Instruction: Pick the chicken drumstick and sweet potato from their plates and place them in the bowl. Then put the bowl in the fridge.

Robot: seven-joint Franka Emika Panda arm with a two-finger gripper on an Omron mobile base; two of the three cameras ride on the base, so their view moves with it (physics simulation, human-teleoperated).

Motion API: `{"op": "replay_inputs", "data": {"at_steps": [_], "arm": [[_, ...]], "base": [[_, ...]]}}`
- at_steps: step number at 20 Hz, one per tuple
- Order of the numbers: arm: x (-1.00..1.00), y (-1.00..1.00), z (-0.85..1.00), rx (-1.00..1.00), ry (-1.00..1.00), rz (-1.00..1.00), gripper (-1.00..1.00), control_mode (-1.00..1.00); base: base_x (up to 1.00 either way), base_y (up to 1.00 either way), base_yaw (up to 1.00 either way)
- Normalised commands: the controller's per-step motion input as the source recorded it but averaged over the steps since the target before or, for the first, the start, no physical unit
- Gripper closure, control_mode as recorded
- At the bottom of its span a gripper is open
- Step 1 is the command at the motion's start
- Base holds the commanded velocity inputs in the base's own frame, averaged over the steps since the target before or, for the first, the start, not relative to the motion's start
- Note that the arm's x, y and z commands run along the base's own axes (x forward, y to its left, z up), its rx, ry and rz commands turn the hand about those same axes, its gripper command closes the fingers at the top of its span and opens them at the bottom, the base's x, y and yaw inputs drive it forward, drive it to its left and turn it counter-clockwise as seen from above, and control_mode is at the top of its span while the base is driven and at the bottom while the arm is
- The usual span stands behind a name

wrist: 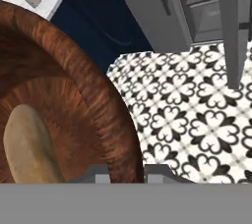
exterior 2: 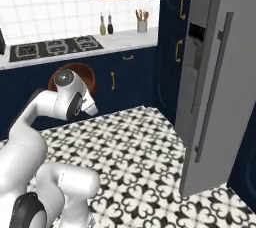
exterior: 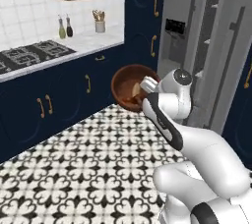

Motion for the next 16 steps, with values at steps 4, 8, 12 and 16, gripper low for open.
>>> {"op": "replay_inputs", "data": {"at_steps": [4, 8, 12, 16], "arm": [[0.0, 0.0, 0.0, 0.0, 0.0, 0.0, 1.0, 1.0], [0.0, 0.0, 0.0, 0.0, 0.0, 0.0, 1.0, 1.0], [0.0, 0.0, 0.0, 0.0, 0.0, 0.0, 1.0, 1.0], [0.0, 0.0, 0.0, 0.0, 0.0, 0.0, 1.0, 1.0]], "base": [[1.0, 0.82, -0.6], [1.0, 0.82, -0.59], [1.0, 0.78, -0.72], [1.0, 0.98, -0.67]]}}
